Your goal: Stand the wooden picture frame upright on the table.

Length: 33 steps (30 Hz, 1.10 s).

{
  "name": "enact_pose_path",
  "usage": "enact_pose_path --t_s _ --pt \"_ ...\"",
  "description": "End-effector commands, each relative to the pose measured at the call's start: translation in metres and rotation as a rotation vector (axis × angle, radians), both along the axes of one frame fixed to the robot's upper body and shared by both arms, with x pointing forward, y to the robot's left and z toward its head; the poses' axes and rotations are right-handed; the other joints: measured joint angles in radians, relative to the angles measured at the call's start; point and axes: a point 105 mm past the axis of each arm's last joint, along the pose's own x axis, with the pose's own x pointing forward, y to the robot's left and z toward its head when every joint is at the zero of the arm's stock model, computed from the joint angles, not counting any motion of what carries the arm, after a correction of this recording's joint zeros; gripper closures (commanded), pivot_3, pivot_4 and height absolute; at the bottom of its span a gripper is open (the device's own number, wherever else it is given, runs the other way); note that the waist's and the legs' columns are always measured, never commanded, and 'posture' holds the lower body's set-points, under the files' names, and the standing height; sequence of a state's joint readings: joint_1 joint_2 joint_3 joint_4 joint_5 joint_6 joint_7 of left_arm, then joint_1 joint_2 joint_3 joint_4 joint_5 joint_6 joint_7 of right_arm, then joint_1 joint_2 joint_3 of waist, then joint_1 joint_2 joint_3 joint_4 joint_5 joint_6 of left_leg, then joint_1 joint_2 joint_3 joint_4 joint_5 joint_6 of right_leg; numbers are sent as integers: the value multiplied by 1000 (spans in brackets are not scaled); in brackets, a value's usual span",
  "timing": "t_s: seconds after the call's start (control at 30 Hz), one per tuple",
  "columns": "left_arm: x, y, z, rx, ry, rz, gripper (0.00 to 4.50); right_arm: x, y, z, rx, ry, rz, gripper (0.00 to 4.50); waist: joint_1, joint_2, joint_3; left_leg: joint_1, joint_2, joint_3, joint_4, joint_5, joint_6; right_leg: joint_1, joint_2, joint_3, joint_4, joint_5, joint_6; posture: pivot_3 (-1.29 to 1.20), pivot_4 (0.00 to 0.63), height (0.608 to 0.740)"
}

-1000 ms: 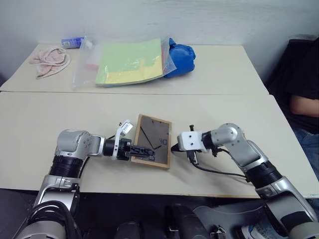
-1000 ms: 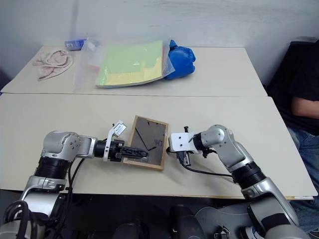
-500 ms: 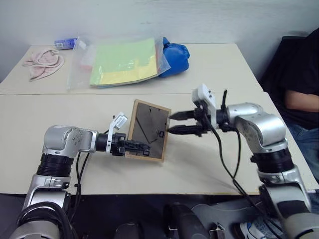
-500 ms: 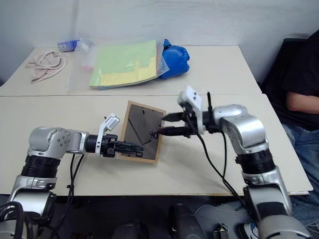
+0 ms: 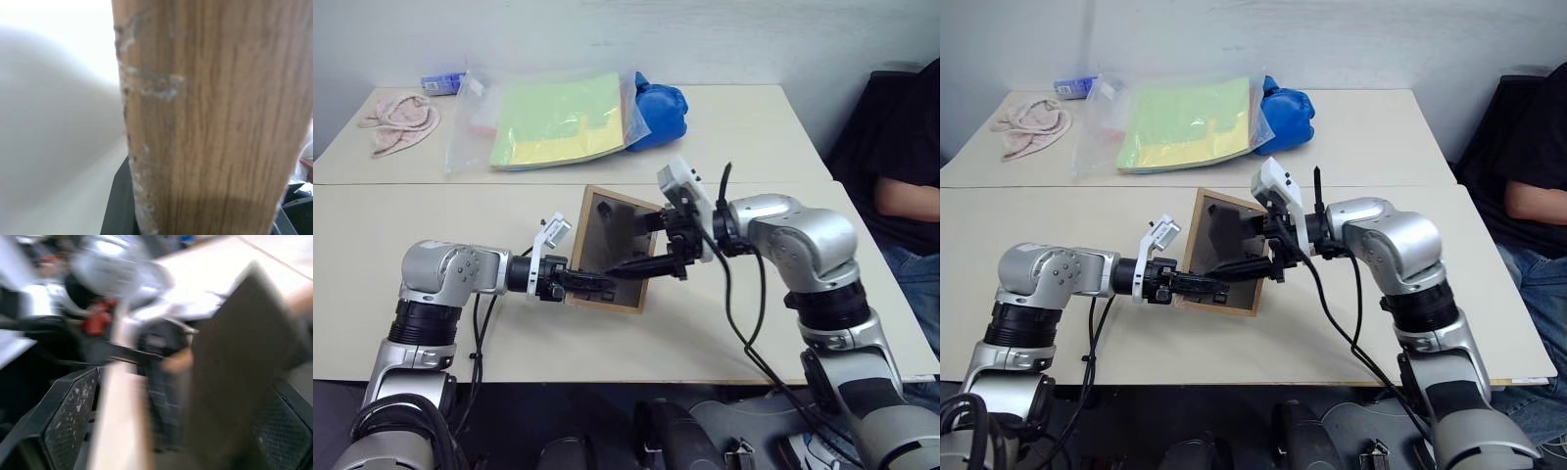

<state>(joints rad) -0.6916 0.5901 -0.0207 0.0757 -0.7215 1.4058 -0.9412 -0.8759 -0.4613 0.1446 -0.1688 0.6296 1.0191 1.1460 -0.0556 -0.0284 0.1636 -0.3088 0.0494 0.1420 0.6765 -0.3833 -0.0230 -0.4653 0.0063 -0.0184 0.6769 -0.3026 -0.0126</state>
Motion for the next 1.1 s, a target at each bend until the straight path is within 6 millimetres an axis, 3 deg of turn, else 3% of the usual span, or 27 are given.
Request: enact_pose_path --t_s 0.03,0.1,0.2,0.3,0.33,0.37,0.43,0.5,0.57,0.73,0.9,1.1 --pt "5 4 10 -4 -57 18 3669 -9 -13 15 24 -64 -4 0 1 0 0 0 0 0 0 0 0 0 0 0 0 0 0 0 150 740" --pt "5 6 10 -8 -54 21 3669 7 -27 7 -38 -134 -125 0 0 0 0 0 0 0 0 0 0 0 0 0 -1 0 0 0 150 740" --pt "3 9 14 -19 -51 24 3669 27 -65 -11 -185 -329 -277 0 2 -1 0 -1 0 -1 -1 0 0 0 0 0 -2 0 0 0 150 740" --pt "1 12 16 -22 -51 22 3669 36 -93 -25 -309 -569 -306 0 4 -2 1 -2 -1 -1 -3 0 0 0 0 0 -5 0 1 0 150 740" --pt "0 13 16 -21 -52 21 3669 40 -100 -29 -337 -680 -315 0 1 -2 1 -3 -1 -2 -3 0 0 0 1 -1 -6 1 1 0 150 740" --pt "-1 13 18 -21 -52 18 3669 51 -105 -27 -349 -906 -353 0 -2 -2 1 -3 -1 -1 -3 0 0 0 1 -1 -6 1 2 0 150 740" --pt "-1 14 21 -22 -51 14 3669 51 -101 -27 -340 -1349 -273 0 -6 -2 2 -3 -1 -1 -2 0 0 0 1 0 -5 1 2 0 150 740" --pt "-2 14 23 -25 -47 7 3669 47 -91 -31 -293 -1624 -175 0 -8 -2 3 -2 -1 -1 -2 0 0 0 1 0 -4 1 2 0 150 740" --pt "-3 12 26 -32 -44 -12 3669 50 -76 -29 -208 -1785 -149 0 -19 -2 4 -1 -1 1 -3 1 -1 0 2 2 -4 1 2 0 150 740" --pt "-4 7 32 -38 -49 -37 3669 54 -42 -20 9 -1973 -151 0 -30 -2 4 0 0 2 -3 1 -3 -2 2 3 0 0 0 0 150 740" --pt "-5 4 35 -58 -34 -47 3669 63 -16 -24 84 -2047 -168 1610 -29 -2 4 1 0 3 -3 2 -3 -2 2 4 1 0 0 0 150 740" --pt "-9 9 38 -73 -19 -49 3669 74 -19 -34 28 -2098 -140 3726 -31 -2 4 1 -1 4 -4 2 -3 -2 2 4 1 0 -1 0 150 740"
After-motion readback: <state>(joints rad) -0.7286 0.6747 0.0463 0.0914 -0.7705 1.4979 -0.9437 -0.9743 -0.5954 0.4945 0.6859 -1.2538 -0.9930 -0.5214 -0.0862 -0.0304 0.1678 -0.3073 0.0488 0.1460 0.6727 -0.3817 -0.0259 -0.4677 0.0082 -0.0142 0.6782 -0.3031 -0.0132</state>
